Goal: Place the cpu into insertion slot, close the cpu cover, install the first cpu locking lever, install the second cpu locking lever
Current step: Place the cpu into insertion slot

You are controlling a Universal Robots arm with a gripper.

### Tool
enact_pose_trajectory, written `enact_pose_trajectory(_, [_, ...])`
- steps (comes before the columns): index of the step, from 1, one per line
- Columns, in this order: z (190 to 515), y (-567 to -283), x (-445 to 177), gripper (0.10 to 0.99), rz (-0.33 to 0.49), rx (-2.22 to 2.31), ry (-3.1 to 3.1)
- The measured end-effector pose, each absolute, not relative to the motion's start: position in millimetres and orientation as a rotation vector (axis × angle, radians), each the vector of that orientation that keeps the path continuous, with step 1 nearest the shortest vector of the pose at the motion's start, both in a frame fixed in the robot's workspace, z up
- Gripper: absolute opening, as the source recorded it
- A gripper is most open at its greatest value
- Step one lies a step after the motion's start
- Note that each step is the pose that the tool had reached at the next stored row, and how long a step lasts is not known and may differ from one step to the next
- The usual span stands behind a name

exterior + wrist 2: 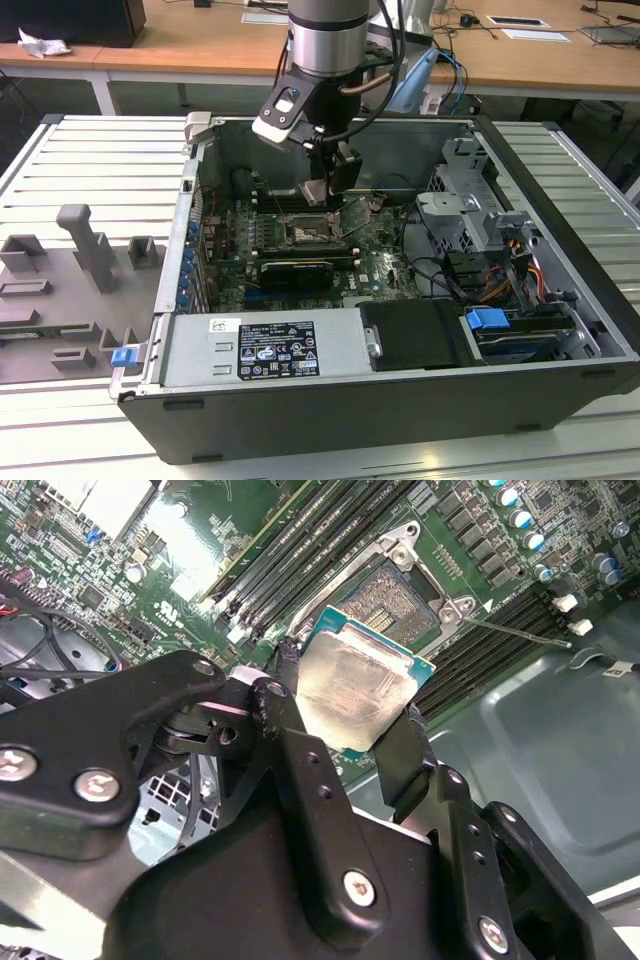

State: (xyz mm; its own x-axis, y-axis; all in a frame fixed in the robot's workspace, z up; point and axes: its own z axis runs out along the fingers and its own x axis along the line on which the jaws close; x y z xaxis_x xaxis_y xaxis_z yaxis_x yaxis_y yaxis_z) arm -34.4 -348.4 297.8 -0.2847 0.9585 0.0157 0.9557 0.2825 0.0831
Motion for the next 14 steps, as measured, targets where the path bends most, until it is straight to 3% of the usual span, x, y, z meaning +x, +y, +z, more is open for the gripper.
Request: enact_pose_trajectory(14, [295.2, -348.4, -34.4, 0.541, 0.118, 1.861, 2.482])
